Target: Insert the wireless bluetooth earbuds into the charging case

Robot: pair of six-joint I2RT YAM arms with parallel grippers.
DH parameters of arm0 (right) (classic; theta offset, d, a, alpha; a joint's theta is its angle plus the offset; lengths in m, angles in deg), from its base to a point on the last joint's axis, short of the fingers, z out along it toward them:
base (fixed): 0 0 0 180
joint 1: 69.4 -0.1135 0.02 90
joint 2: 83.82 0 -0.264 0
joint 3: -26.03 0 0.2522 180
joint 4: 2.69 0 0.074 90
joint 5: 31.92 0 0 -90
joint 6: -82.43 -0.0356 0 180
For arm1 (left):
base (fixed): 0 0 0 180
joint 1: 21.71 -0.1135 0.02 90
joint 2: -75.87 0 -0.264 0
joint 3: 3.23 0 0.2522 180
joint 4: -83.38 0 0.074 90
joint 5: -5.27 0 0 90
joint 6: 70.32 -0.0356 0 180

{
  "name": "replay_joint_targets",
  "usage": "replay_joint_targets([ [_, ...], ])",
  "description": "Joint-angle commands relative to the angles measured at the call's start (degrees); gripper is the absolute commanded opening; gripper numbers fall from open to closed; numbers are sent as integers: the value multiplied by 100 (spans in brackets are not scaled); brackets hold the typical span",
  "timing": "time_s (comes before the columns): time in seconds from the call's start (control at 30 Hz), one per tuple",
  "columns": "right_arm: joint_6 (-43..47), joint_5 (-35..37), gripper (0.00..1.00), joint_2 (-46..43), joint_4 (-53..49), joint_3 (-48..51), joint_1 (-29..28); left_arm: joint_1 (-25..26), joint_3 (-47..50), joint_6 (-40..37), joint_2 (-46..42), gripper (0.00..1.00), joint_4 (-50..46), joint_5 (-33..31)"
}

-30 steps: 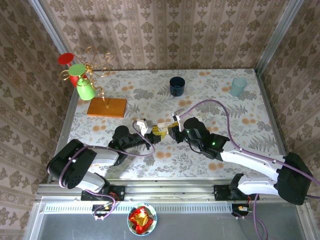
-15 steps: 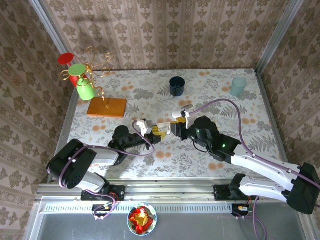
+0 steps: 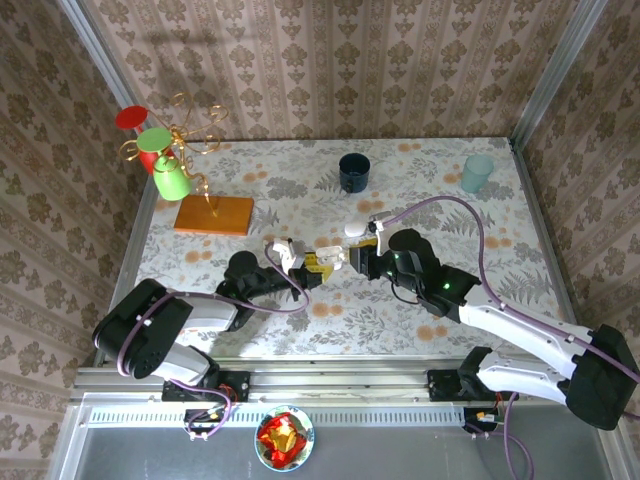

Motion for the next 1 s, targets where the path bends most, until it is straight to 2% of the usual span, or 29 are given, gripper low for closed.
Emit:
replay_joint_targets([
  [0.0, -87, -213, 33, 57, -111, 71, 3, -6, -64, -53, -159, 0, 258, 36],
  [0.6, -6, -572, 33, 212, -19, -31, -71, -22, -92, -25, -146, 0, 249, 12],
  [0.97, -4, -616, 38, 326, 10, -118, -130, -39, -100, -18, -109, 0, 256, 49],
])
